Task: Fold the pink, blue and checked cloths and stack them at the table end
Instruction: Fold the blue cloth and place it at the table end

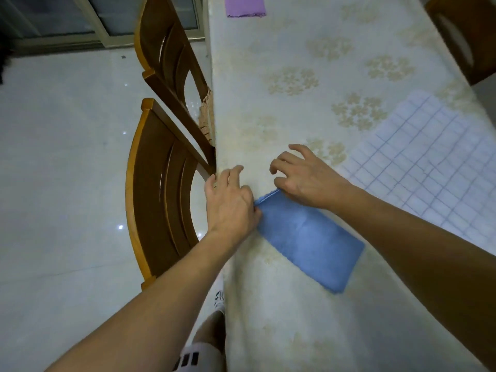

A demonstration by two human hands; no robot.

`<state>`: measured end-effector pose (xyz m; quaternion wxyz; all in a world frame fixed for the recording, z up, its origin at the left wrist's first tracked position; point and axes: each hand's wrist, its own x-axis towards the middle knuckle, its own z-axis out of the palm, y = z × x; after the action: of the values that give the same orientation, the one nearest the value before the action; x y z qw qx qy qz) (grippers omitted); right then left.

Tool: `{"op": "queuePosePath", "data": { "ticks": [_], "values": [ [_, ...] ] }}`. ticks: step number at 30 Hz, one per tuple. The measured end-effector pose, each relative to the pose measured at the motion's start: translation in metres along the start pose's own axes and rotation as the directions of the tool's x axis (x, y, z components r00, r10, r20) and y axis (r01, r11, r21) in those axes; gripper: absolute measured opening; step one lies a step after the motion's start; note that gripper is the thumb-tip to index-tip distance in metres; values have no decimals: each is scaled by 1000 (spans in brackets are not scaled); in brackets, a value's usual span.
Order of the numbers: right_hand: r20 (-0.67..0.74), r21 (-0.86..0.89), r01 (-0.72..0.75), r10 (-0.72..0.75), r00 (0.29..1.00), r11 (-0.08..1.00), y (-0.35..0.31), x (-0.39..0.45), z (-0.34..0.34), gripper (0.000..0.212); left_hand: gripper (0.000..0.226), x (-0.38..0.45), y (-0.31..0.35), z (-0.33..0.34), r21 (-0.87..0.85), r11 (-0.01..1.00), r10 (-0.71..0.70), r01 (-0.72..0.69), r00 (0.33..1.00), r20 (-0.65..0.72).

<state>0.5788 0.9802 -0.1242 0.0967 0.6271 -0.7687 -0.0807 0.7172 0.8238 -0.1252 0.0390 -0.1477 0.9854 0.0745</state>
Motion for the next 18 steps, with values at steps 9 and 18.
{"op": "queuePosePath", "data": {
  "ticks": [9, 18],
  "values": [
    [-148, -134, -420, 400, 904, 898, 51, -67, -64, 4, 21, 74, 65, -74, 116, 947, 318, -299, 924, -213],
    [-448, -139, -710, 595, 667, 691, 77, -99, -127, 16, 24, 98, 118, -150, 175, 889, 451, -424, 740, -499]
  ]
}}
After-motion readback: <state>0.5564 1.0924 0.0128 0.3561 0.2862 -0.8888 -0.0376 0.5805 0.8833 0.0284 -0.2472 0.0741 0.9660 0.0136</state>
